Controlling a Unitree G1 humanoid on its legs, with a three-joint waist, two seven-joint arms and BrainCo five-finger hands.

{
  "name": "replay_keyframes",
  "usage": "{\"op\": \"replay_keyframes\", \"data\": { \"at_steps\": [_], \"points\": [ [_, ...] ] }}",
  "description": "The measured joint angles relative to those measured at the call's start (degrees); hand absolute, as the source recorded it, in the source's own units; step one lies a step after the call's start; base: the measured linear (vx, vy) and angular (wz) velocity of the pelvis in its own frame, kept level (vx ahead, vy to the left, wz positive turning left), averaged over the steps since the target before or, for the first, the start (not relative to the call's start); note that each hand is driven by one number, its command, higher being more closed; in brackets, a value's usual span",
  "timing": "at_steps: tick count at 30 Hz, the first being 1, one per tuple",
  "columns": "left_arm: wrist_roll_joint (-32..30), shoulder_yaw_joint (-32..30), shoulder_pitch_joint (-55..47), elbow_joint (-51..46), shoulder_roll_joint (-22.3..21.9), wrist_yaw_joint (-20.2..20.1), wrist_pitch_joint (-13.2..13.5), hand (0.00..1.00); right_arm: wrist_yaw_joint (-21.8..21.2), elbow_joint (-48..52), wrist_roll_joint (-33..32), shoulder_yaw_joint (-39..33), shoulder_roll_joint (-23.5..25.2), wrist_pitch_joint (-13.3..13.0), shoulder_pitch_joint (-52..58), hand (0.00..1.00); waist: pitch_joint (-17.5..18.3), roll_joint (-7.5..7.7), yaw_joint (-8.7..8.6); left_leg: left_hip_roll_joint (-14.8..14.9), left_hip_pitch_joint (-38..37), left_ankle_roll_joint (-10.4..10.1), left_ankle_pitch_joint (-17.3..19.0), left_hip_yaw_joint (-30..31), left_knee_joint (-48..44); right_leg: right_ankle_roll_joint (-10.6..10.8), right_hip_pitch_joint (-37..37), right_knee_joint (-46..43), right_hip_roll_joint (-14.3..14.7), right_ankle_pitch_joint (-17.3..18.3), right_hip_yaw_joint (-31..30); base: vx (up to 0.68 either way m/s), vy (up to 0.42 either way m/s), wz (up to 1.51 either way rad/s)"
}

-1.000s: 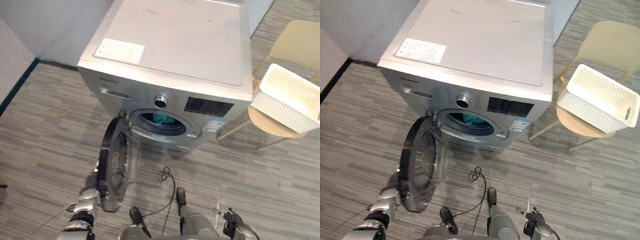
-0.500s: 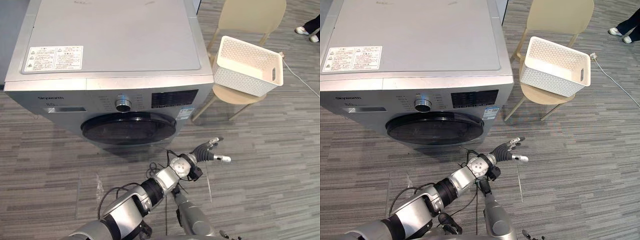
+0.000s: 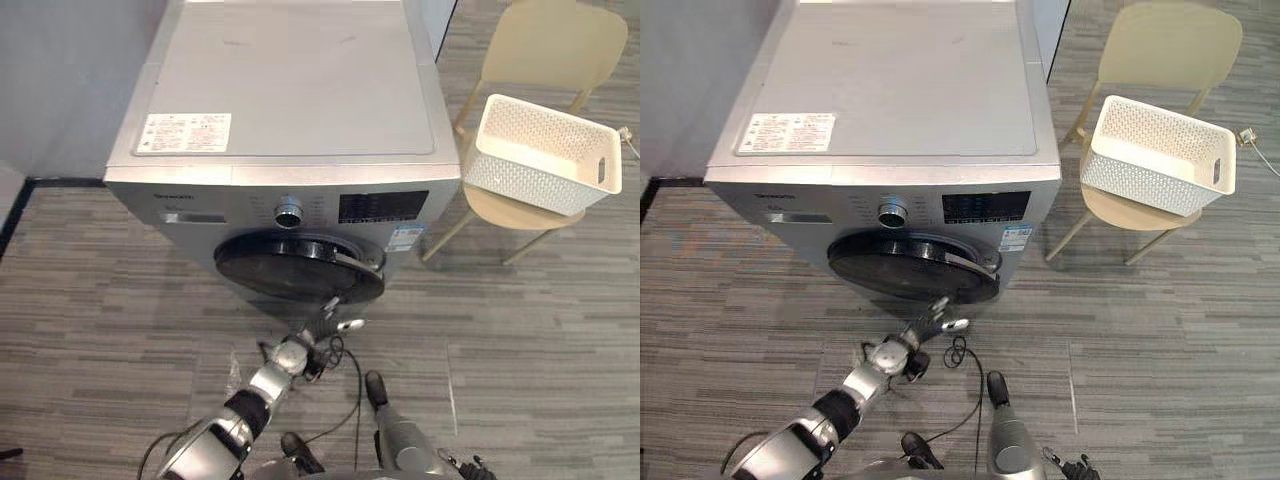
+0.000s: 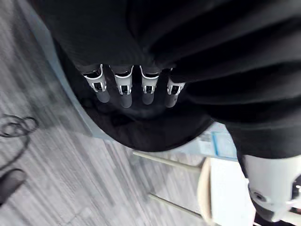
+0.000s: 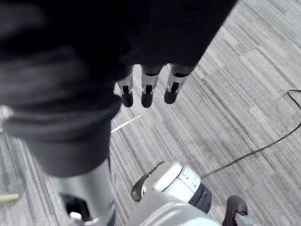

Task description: Pick up the laundry basket with both hands and put the clothes into the washing machine.

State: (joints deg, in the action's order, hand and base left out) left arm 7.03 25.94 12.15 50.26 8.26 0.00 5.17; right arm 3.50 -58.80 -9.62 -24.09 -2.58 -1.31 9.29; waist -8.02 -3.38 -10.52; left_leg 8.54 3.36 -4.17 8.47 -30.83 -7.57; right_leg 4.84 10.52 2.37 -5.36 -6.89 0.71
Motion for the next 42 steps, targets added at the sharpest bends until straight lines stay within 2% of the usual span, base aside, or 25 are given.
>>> {"op": "replay_keyframes", "data": {
  "at_steps": [5, 8, 10, 11, 12, 14, 16, 17, 18, 19, 20, 21, 22, 23, 26, 28, 30, 32, 33, 35, 36, 37, 39, 41, 42],
  "points": [
    [-6.7, -17.0, -7.0, 11.7, 1.8, 0.4, -3.2, 0.0, -1.1, -2.9, 0.1, -0.2, -1.4, 1.9, -1.0, 0.0, 1.0, -0.47, 1.75, -0.7, -1.4, 0.0, -2.4, 5.1, 1.9, -0.8, -4.1, 0.5, -0.8, 1.1, 5.8, -0.06, -0.045, 0.57],
    [-8.5, -25.7, -11.7, 13.9, 2.5, 1.5, -4.5, 0.0, -1.5, -3.2, 0.3, -0.4, -1.9, 1.9, -1.5, 0.0, 1.4, -0.99, 2.3, 0.0, -1.8, -0.2, -2.1, 7.4, 0.4, -1.6, -4.2, -5.0, -0.9, 5.1, 7.9, -0.04, -0.039, 0.38],
    [-8.9, -31.5, -14.7, 14.7, 2.7, 1.8, -5.3, 0.0, -2.0, -3.9, 0.7, -0.4, -2.4, 1.9, -2.1, 0.0, 1.4, -1.08, 3.52, 2.1, -0.6, -1.2, 0.7, 8.6, -4.8, -2.0, -4.2, -9.6, -0.5, 8.8, 8.8, -0.05, -0.082, 0.29],
    [-8.9, -36.3, -17.2, 14.8, 2.2, 2.6, -5.9, 0.0, -2.5, -4.2, 1.2, -0.5, -3.0, 2.2, -2.2, 0.0, 1.4, -1.32, 5.24, 4.3, 0.7, -2.1, 2.3, 8.9, -10.0, -2.3, -4.5, -11.8, 0.3, 11.2, 9.6, -0.03, -0.091, 0.23],
    [-8.9, -38.6, -17.8, 14.7, 1.9, 2.7, -6.1, 0.0, -2.5, -4.1, 1.2, -0.6, -3.0, 2.4, -2.4, 0.0, 1.4, -1.26, 5.66, 4.9, 1.9, -2.1, 2.4, 8.9, -12.9, -2.4, -4.8, -12.4, 0.2, 11.8, 10.2, -0.02, -0.086, 0.61],
    [-7.6, -45.8, -17.7, 14.5, -0.6, 3.0, -6.6, 0.0, -2.4, -3.7, 1.2, -0.8, -3.5, 2.9, -2.6, 0.0, 0.2, -0.12, 6.92, 7.5, 8.7, -0.4, -1.5, 9.1, -27.5, -3.0, -5.6, -15.0, -1.1, 13.8, 13.2, -0.06, -0.055, 0.74],
    [-6.5, -50.0, -18.9, 14.5, -3.9, 3.1, -6.7, 0.0, -2.2, -0.9, 1.2, -0.7, -3.5, 3.0, -3.1, 0.0, -0.8, 0.52, 9.03, 7.5, 11.0, -0.9, -5.6, 10.4, -33.6, -3.3, -7.0, -15.3, -2.4, 14.5, 13.5, -0.03, -0.024, 0.3],
    [-6.4, -51.1, -19.0, 14.5, -5.2, 3.1, -6.7, 0.0, -2.2, -0.1, 1.2, -0.7, -3.6, 2.9, -3.5, 0.0, -1.0, 0.44, 9.58, 7.3, 12.8, -1.5, -5.6, 11.2, -35.2, -3.3, -7.3, -15.1, -2.7, 14.6, 13.4, -0.01, 0.03, 0.1],
    [-5.6, -51.5, -20.3, 14.3, -7.3, 2.9, -7.0, 0.0, -2.3, 1.1, 1.2, -0.7, -3.7, 2.8, -4.1, 0.0, -0.8, -0.05, 9.86, 5.2, 14.1, -2.1, -3.5, 13.2, -33.2, -3.2, -7.4, -14.3, -3.4, 14.6, 13.5, 0.01, 0.098, 0.02],
    [-5.3, -51.2, -20.9, 14.3, -7.2, 2.9, -7.1, 0.0, -2.4, 2.1, 1.2, -0.6, -3.4, 2.7, -5.2, 0.0, -0.8, -0.55, 10.28, 4.0, 13.8, -0.3, -2.4, 12.9, -26.3, -2.7, -7.6, -12.4, -3.4, 14.3, 13.8, 0.02, 0.089, 0.05],
    [-5.3, -51.3, -21.1, 14.3, -7.3, 2.9, -7.2, 0.0, -2.5, 2.5, 1.2, -0.3, -3.2, 2.7, -5.6, 0.0, -0.7, -0.9, 10.37, 3.6, 13.6, 0.2, -2.1, 12.0, -22.1, -2.5, -8.0, -10.9, -3.1, 14.1, 14.3, 0.11, 0.104, 0.22],
    [-5.3, -51.5, -21.3, 14.3, -8.2, 3.1, -7.1, 0.0, -2.5, 4.6, 1.3, 0.9, -2.9, 2.8, -5.8, 0.0, -0.1, -2.63, 10.74, 4.1, 13.7, 0.1, -1.3, 9.5, -13.6, -1.6, -8.1, -10.1, -2.0, 14.0, 16.2, 0.15, 0.192, 0.44],
    [-5.5, -51.5, -20.1, 14.3, -8.9, 3.3, -7.1, 0.0, -2.3, 4.5, 1.3, 0.6, -2.6, 2.8, -5.8, 0.0, -0.2, -3.55, 11.31, 4.4, 12.7, 2.7, -4.1, 8.0, -10.8, -0.7, -7.5, -11.4, -2.3, 13.7, 17.0, 0.17, 0.218, 0.46],
    [-5.4, -51.4, -19.9, 14.3, -8.4, 3.4, -7.1, 0.0, -2.3, 3.6, 1.3, 0.5, -2.3, 2.8, -5.9, 0.0, -0.3, -2.67, 11.76, 3.6, 12.0, 2.7, -4.1, 7.2, -10.2, -0.2, -7.9, -11.0, -3.0, 14.0, 16.8, 0.16, 0.238, 0.41],
    [-5.6, -50.9, -20.3, 14.6, -7.8, 3.8, -7.1, 0.0, -2.4, 0.7, 1.7, 0.9, -2.6, 3.0, -8.4, 0.0, 0.8, -0.35, 11.5, -2.7, 10.7, 5.2, -2.4, 8.0, -8.0, 2.6, -9.3, -9.9, -7.4, 14.1, 16.2, 0.19, 0.192, 0.27],
    [-5.6, -47.7, -20.3, 14.8, -6.5, 3.9, -7.1, 0.0, -2.5, -0.6, 2.0, 1.0, -3.5, 2.9, -9.1, 0.0, 1.7, 0.55, 11.39, -7.6, 8.5, 6.9, -1.2, 8.4, -5.1, 5.4, -8.6, -16.7, -11.1, 15.9, 13.9, 0.32, 0.214, 0.36],
    [-5.6, -43.4, -19.5, 14.7, -5.9, 4.0, -7.0, 0.0, -2.6, -0.7, 2.5, 1.2, -3.8, 2.9, -9.0, 0.0, 2.0, -0.1, 11.26, -10.0, 5.2, 7.5, -0.9, 9.6, -2.4, 4.7, -4.1, -32.6, -13.1, 16.9, 11.0, 0.34, 0.167, 0.5],
    [-5.4, -37.8, -18.9, 13.1, -4.1, 4.2, -7.0, 0.0, -2.7, -1.1, 3.8, 3.6, -3.3, 2.9, -8.7, 0.0, 2.0, 0.99, 9.64, -12.1, -0.5, 8.5, -0.7, 12.7, -0.4, -0.4, -1.1, -48.9, -15.1, 11.7, 9.3, 0.37, 0.093, 0.72],
    [-5.4, -36.8, -18.6, 12.6, -3.7, 4.2, -7.0, 0.0, -2.7, -1.5, 3.9, 3.9, -3.1, 3.0, -8.6, 0.0, 1.9, 1.4, 9.17, -12.3, -1.5, 9.2, -0.9, 13.4, -0.5, -0.4, -0.5, -52.1, -15.0, 11.7, 8.5, 0.4, -0.001, 0.75],
    [-5.3, -34.7, -16.8, 10.1, -3.1, 5.0, -6.9, 0.0, -2.6, -2.0, 4.5, 4.4, -2.6, 3.0, -9.1, 0.0, 1.6, 2.42, 8.51, -12.3, -4.6, 9.6, -0.8, 17.6, 0.5, -1.1, 4.9, -60.7, -11.7, 15.7, 5.4, 0.36, -0.085, 0.65],
    [-5.3, -34.3, -15.9, 9.8, -3.3, 5.2, -6.6, 0.0, -2.5, -2.0, 4.7, 4.4, -2.6, 3.0, -9.2, 0.0, 1.3, 2.33, 8.31, -11.9, -5.3, 9.6, -0.8, 18.4, 0.9, -1.0, 5.9, -60.7, -10.3, 17.1, 4.8, 0.3, -0.153, 0.72],
    [-4.7, -33.0, -14.1, 9.6, -3.7, 5.4, -6.0, 0.0, -2.5, -2.0, 5.1, 4.4, -2.6, 3.0, -9.1, 0.0, 0.4, 2.09, 8.17, -10.8, -6.9, 9.6, -0.8, 20.3, 0.9, -0.5, 7.0, -57.7, -7.0, 19.5, 3.6, 0.27, -0.195, 0.78],
    [-4.1, -32.9, -13.1, 8.5, -5.3, 5.4, -5.7, 0.0, -2.5, -1.9, 5.2, 4.3, -2.4, 3.0, -8.1, 0.0, -0.2, 1.9, 8.06, -9.5, -8.9, 9.5, -0.8, 23.3, 0.9, -0.3, 7.9, -49.7, -2.9, 20.5, 0.8, 0.26, -0.231, 0.89],
    [-4.2, -33.1, -12.8, 8.3, -7.5, 5.3, -4.8, 0.0, -3.5, -1.6, 4.1, 3.9, -2.2, 4.5, -6.7, 0.0, -0.1, 2.0, 7.98, -7.9, -9.0, 7.0, 0.7, 26.9, 0.1, 0.7, 7.5, -37.9, 0.3, 19.8, -3.9, 0.22, -0.274, 1.04],
    [-4.4, -33.2, -12.8, 8.4, -8.2, 5.1, -4.8, 0.0, -3.4, -1.7, 3.9, 3.9, -1.6, 4.4, -5.3, 0.0, 0.0, 3.37, 8.0, -8.1, -8.0, 3.9, 2.7, 29.1, -1.2, 2.9, 6.2, -28.3, 1.0, 17.4, -7.9, 0.22, -0.364, 1.25]
  ]
}}
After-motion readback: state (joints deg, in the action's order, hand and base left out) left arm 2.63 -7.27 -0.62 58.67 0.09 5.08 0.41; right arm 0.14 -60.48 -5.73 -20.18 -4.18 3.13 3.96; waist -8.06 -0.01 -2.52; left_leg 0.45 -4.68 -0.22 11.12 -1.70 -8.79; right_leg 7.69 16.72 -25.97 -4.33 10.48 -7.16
